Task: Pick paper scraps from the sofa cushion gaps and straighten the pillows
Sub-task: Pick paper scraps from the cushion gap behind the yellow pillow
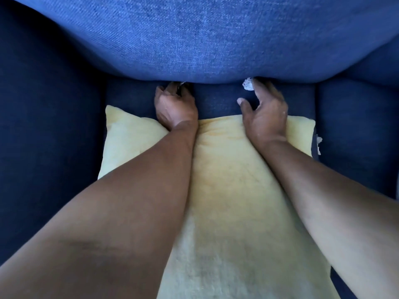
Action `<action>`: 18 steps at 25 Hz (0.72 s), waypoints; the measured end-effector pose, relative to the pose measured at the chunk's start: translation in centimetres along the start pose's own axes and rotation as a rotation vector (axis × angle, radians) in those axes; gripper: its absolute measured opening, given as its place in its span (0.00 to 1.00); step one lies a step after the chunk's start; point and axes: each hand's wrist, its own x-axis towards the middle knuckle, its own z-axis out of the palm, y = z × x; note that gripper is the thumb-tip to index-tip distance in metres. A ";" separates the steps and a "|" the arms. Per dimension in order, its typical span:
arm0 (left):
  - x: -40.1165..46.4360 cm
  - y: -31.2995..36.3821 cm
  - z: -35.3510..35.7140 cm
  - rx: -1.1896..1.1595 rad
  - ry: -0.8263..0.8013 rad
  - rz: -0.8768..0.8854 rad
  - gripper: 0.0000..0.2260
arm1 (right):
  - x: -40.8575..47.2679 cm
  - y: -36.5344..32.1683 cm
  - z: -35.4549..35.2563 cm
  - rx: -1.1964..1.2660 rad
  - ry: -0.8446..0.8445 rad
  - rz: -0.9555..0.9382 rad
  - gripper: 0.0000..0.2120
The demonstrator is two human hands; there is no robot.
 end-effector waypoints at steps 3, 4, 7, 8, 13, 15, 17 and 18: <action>0.0 0.2 -0.4 0.042 -0.007 -0.007 0.10 | 1.1 0.6 0.6 -0.156 -0.060 -0.056 0.19; 0.0 0.3 -0.5 0.071 -0.015 -0.015 0.10 | 1.6 0.6 0.8 -0.191 -0.075 -0.069 0.17; 0.0 0.9 -1.6 0.155 -0.070 -0.050 0.10 | 2.7 0.1 0.4 -0.319 -0.142 -0.023 0.13; 0.0 1.3 -2.1 0.166 -0.104 -0.052 0.10 | 2.7 -0.1 0.2 -0.343 -0.178 0.004 0.13; -1.7 3.3 -7.2 0.048 -0.292 0.012 0.06 | 1.6 -2.3 -3.7 -0.326 -0.336 0.079 0.14; -2.9 3.7 -10.1 -0.030 -0.299 0.052 0.06 | 0.6 -3.8 -5.8 -0.275 -0.326 0.052 0.12; -4.1 3.7 -12.8 -0.084 -0.303 0.112 0.08 | -1.1 -5.3 -7.9 -0.193 -0.271 0.013 0.09; -4.9 3.8 -14.6 -0.106 -0.303 0.134 0.09 | -2.3 -6.3 -9.3 -0.146 -0.231 0.010 0.09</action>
